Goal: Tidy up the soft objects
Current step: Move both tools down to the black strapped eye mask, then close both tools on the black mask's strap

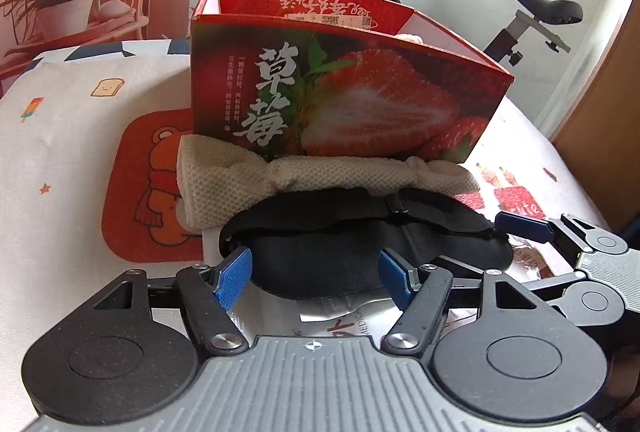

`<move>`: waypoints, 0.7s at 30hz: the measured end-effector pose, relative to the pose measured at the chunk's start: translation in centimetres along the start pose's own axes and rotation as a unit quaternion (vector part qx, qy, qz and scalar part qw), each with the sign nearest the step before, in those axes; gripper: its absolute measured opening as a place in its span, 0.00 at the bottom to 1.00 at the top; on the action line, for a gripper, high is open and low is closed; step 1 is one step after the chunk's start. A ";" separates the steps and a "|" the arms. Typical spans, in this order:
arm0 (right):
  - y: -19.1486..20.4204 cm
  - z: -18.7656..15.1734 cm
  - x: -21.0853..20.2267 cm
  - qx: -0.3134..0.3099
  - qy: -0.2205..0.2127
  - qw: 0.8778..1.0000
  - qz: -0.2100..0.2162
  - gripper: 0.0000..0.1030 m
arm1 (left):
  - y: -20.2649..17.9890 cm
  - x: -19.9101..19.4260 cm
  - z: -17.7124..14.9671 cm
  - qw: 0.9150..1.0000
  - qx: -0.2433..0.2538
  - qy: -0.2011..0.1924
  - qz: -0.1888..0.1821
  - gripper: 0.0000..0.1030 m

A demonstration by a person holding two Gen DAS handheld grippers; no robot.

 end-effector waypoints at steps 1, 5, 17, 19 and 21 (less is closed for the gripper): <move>0.0 -0.1 0.0 -0.001 0.000 1.000 0.001 0.93 | 0.1 0.1 0.0 1.000 -0.003 0.000 0.001 0.70; 0.1 -0.6 0.1 -0.001 -0.007 1.000 0.006 0.95 | 1.0 0.2 0.1 1.000 -0.027 -0.001 0.002 0.70; -0.2 -0.8 0.2 0.010 -0.009 1.000 0.013 0.95 | 3.5 1.3 0.8 0.997 -0.071 -0.004 0.003 0.69; -0.2 -0.8 0.2 0.010 -0.009 1.000 0.013 0.95 | 3.4 1.7 0.8 0.998 -0.063 -0.002 0.016 0.67; -0.2 -0.8 0.2 0.009 -0.009 1.000 0.013 0.95 | 3.5 1.8 0.7 0.998 -0.063 -0.002 0.024 0.67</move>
Point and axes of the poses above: each gripper's, at about its wrist camera, not at the fingertips, and x roughly the way its jaws point, y to its left, z to its top, the point moved 1 cm from there along x, roughly the way its jaws point, and after that the axes turned 6 degrees about -z, right-handed, at the moved point
